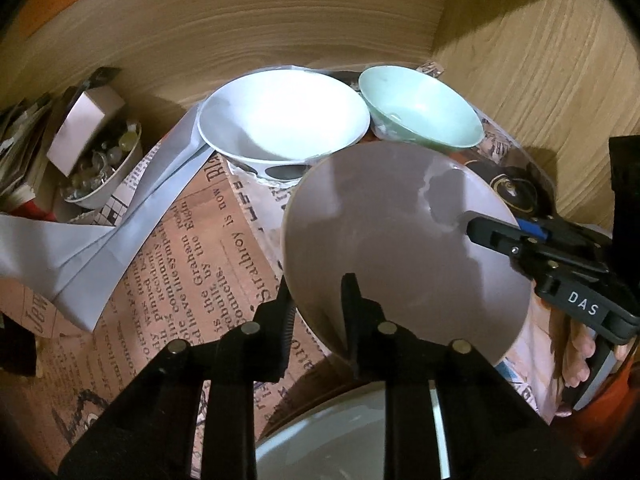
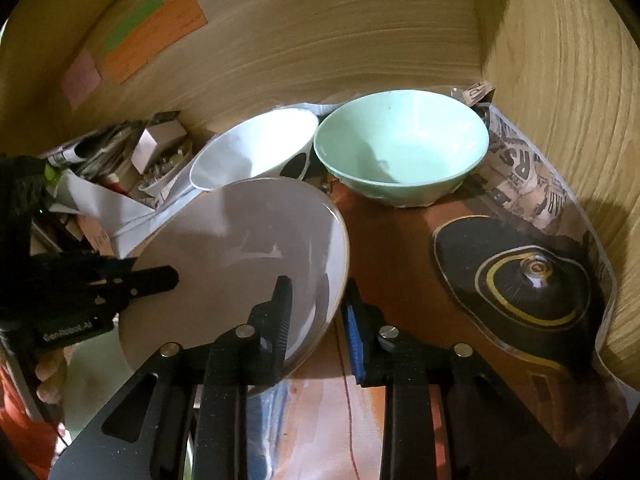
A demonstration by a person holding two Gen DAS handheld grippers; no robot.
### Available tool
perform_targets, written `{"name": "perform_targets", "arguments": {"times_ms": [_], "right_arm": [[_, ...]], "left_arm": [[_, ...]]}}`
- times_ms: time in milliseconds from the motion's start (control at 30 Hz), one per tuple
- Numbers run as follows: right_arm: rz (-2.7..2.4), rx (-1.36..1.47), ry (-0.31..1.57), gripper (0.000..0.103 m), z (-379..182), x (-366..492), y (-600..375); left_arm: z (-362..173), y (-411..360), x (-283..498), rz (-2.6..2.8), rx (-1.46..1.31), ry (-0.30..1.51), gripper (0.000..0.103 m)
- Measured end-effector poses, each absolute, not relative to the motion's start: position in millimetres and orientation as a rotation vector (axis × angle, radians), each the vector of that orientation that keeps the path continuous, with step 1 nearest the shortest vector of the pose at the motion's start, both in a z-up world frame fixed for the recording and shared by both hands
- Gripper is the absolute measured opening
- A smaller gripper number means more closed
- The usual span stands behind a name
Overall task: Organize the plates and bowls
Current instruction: 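Close the left tool on the mauve bowl rim while the right tool grips it, then lift the mauve bowl with both tools and carry it toward the white mug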
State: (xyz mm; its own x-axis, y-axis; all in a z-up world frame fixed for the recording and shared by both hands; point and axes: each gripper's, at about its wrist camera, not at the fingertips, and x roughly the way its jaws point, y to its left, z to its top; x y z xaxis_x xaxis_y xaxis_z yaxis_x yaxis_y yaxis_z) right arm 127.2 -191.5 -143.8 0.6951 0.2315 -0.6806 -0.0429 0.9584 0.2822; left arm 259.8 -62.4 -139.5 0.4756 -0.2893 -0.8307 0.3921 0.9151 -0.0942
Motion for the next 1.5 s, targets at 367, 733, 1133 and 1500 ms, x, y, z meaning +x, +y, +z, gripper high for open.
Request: {"name": "perform_targets", "arguments": {"times_ms": [367,733,1133,1500], "right_arm": [[0.134,0.245,0.706,0.022,-122.1,111.2,-188.2],[0.147,0.216,0.627,0.022,-98.5,91.9,-172.0],[0.209,0.187,0.586,0.022,-85.8,77.4,-143.1],[0.281,0.161,0.581,0.022,-83.4,70.4,-107.3]], "left_arm": [[-119.5,-61.8,243.9,-0.404,0.092,0.927,0.022],[-90.8,-45.6,214.1,-0.377,0.064,0.824,0.022],[-74.0,-9.4,171.9,-0.323,-0.003,0.754,0.022],[-71.5,24.2,137.8,-0.256,-0.047,0.704,0.022]]}}
